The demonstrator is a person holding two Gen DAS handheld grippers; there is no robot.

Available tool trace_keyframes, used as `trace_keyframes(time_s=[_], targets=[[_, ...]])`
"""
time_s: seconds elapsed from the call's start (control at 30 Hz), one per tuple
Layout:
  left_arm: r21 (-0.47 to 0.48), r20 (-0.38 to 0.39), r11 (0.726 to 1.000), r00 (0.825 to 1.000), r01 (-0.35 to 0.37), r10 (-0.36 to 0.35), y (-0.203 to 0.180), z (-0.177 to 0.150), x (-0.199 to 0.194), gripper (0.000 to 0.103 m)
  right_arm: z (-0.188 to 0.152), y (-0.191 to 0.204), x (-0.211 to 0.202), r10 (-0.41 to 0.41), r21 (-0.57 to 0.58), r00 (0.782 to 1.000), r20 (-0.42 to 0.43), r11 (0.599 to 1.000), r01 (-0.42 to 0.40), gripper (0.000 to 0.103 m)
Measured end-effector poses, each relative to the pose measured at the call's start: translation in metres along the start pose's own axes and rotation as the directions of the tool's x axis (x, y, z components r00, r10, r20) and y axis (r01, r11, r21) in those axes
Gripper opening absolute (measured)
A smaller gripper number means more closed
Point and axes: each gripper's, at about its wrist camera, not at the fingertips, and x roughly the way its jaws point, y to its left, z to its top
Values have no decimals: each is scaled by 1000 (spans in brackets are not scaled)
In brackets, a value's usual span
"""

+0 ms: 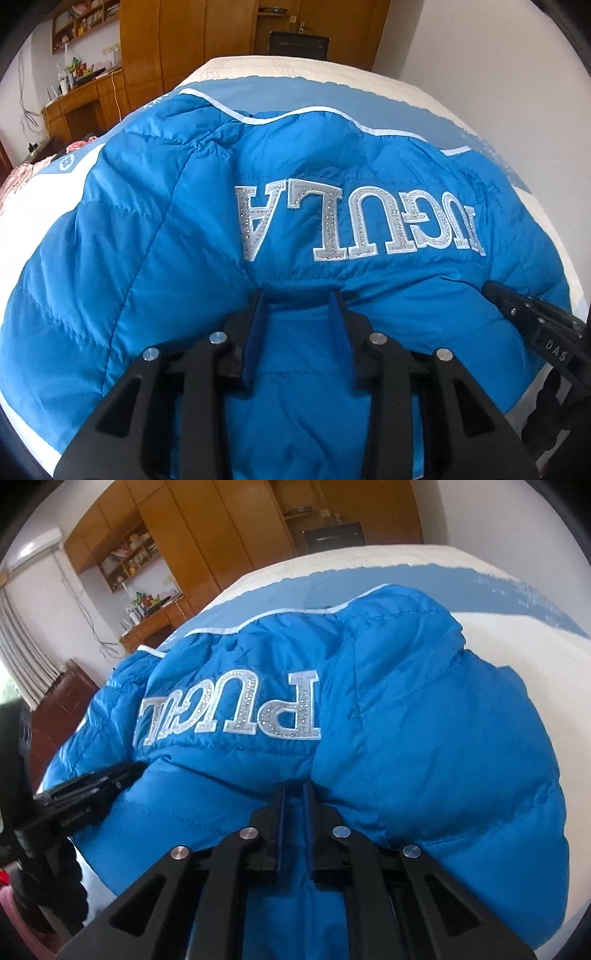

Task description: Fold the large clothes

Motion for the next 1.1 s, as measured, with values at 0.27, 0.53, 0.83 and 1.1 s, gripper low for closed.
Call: trace_keyframes(time_s=[0.27,0.53,0.83,1.1], targets=[[-77,41,997,999,-19,23,39,19,-72,70,31,-41,-80,30,95,999,14,995,-31,59],[-253,-49,966,998,-61,51,149,24,-80,81,47,-124,-75,82,229,990,-116,972,-54,82],[-475,-95,876,984,88,-150,194,17,-30,90,41,-147,-18,248,343,945,-213,925,-166,90],[-507,-139,850,960,142,-243,185,33,6,74,54,-163,5,380,460,911,-159,845,-272,84]])
